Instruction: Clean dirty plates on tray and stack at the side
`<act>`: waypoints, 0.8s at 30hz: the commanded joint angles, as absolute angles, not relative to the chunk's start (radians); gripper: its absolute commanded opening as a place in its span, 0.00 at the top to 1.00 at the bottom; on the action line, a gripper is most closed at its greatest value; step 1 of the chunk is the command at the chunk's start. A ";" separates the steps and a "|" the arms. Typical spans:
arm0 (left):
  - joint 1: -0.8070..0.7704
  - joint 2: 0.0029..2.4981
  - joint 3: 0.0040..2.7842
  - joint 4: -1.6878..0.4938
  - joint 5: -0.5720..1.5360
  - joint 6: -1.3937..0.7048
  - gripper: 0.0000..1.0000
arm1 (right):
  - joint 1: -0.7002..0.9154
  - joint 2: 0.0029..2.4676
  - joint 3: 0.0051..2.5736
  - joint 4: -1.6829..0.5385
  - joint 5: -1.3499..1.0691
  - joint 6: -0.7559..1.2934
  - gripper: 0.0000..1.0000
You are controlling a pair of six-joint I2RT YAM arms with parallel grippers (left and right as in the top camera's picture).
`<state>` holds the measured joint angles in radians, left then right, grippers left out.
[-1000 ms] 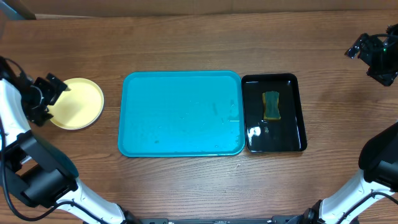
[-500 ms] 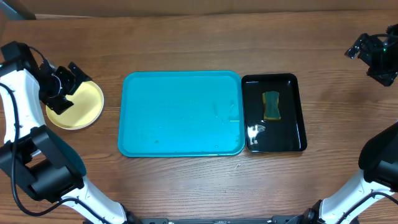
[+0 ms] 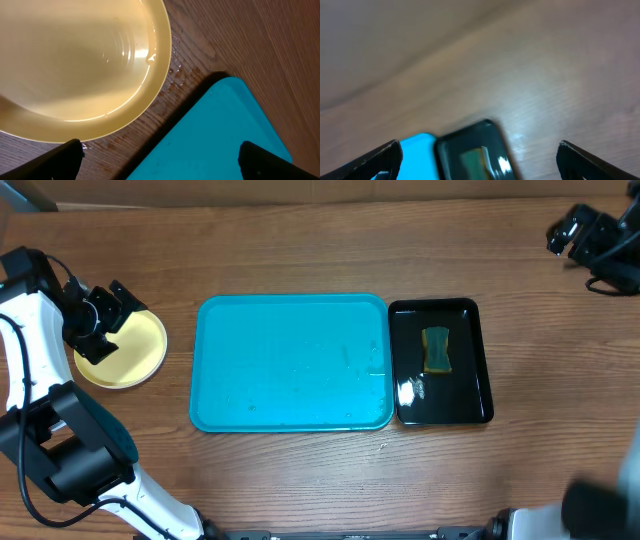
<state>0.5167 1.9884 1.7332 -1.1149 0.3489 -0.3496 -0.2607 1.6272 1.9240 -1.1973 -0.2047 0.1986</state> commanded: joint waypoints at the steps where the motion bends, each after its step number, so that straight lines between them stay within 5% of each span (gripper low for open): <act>1: 0.516 1.986 1.730 -1.114 0.358 -0.363 0.00 | -0.156 1.335 1.946 -1.200 -0.202 0.202 0.00; 8: 0.516 1.986 1.730 -1.113 0.358 -0.363 0.00 | 0.150 0.949 1.943 -1.189 -0.158 0.171 0.00; 13: 0.516 1.986 1.730 -1.114 0.358 -0.363 0.00 | 0.220 0.683 1.840 -1.144 -0.053 0.157 0.00; 18: 0.516 1.986 1.730 -1.114 0.358 -0.363 0.00 | 0.196 0.380 1.510 -0.960 -0.004 0.014 0.00; 24: 0.516 1.986 1.730 -1.114 0.358 -0.363 0.01 | 0.121 0.095 0.944 -0.472 -0.001 -0.119 0.00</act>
<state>0.5167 1.9884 1.7332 -1.1141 0.3489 -0.3496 0.1581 0.1501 1.1568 -0.5812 -0.0296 -0.0223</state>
